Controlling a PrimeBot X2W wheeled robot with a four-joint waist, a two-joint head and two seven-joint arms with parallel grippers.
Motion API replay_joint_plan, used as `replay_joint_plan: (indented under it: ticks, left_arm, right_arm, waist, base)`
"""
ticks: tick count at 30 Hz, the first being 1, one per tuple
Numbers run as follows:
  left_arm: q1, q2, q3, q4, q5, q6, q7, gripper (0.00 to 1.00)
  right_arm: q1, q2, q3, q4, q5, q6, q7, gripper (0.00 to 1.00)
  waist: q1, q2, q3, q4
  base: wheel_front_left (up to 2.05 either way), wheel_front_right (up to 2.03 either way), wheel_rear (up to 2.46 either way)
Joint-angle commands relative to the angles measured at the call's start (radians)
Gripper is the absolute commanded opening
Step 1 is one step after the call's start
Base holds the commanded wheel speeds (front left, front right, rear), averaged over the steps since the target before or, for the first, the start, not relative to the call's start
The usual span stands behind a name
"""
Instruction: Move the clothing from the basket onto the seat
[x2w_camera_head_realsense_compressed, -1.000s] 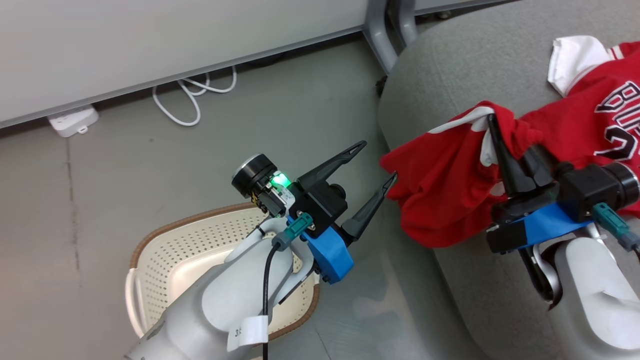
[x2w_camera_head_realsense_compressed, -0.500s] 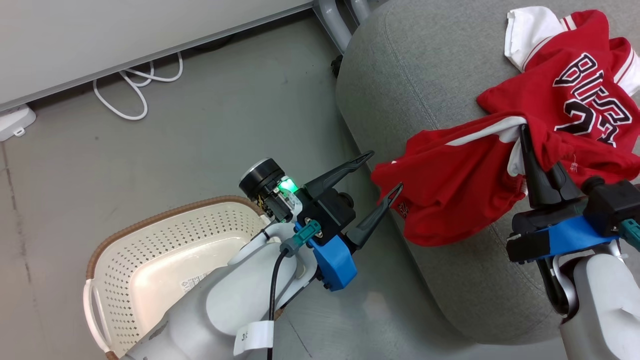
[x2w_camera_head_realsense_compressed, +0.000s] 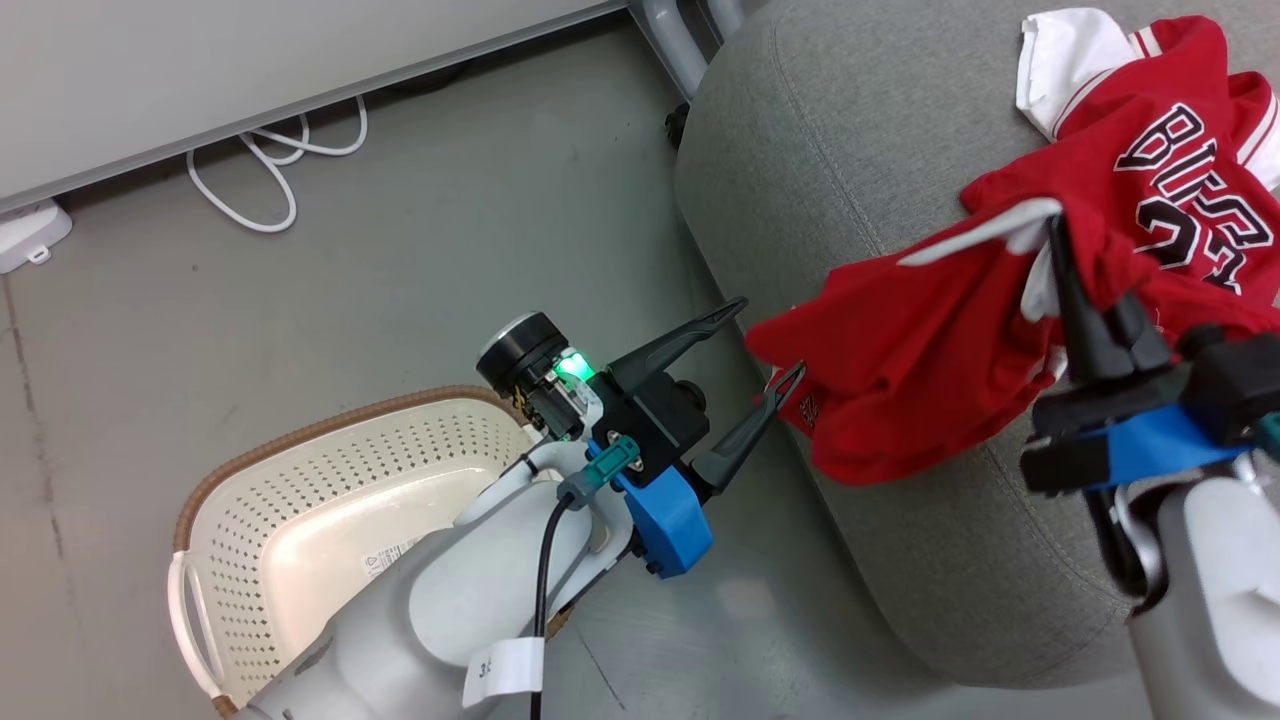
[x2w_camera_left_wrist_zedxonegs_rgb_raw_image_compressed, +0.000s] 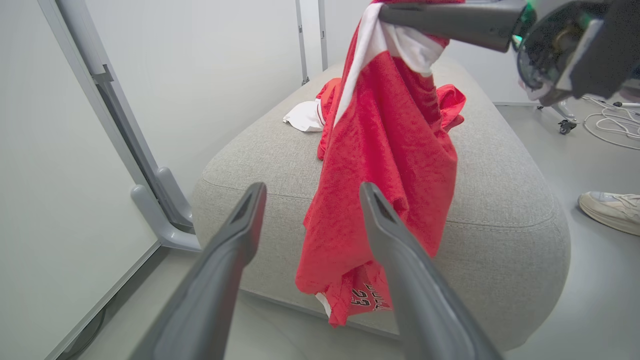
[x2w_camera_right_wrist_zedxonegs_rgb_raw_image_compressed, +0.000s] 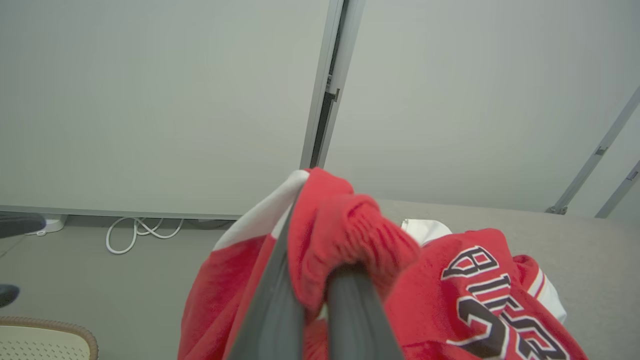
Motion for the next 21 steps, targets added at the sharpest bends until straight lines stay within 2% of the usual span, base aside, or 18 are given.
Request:
replay_joint_plan:
  ticks: [1,8,11,21]
  left_arm:
    - [-0.014,0.010,0.004,-0.003,-0.002,0.004,-0.003,1.00]
    - [-0.033,0.025,0.009,-0.014,0.006,0.011,-0.003,1.00]
    - [-0.049,0.035,0.010,-0.021,0.010,0.015,0.000,1.00]
    - [-0.100,0.070,0.014,-0.057,0.027,0.024,0.016,1.00]
  right_arm:
    - [-0.045,-0.019,-0.006,-0.013,-0.009,0.000,-0.004,0.00]
    - [-0.194,-0.075,-0.042,-0.049,-0.011,0.000,-0.004,0.00]
    - [-0.294,-0.124,-0.070,-0.064,-0.014,0.000,-0.004,0.00]
    - [-0.599,-0.306,-0.296,-0.045,0.016,0.000,-0.003,0.00]
  waist:
    - [0.0000,-0.0001,0.007,0.004]
    - [0.0000,-0.0001,0.053,0.013]
    - [0.0000,-0.0001,0.084,0.018]
    - [0.0000,-0.0001,0.214,0.030]
  base:
    - [0.00,0.00,0.00]
    - [0.00,0.00,0.00]
    - [0.00,0.00,0.00]
    - [0.00,0.00,0.00]
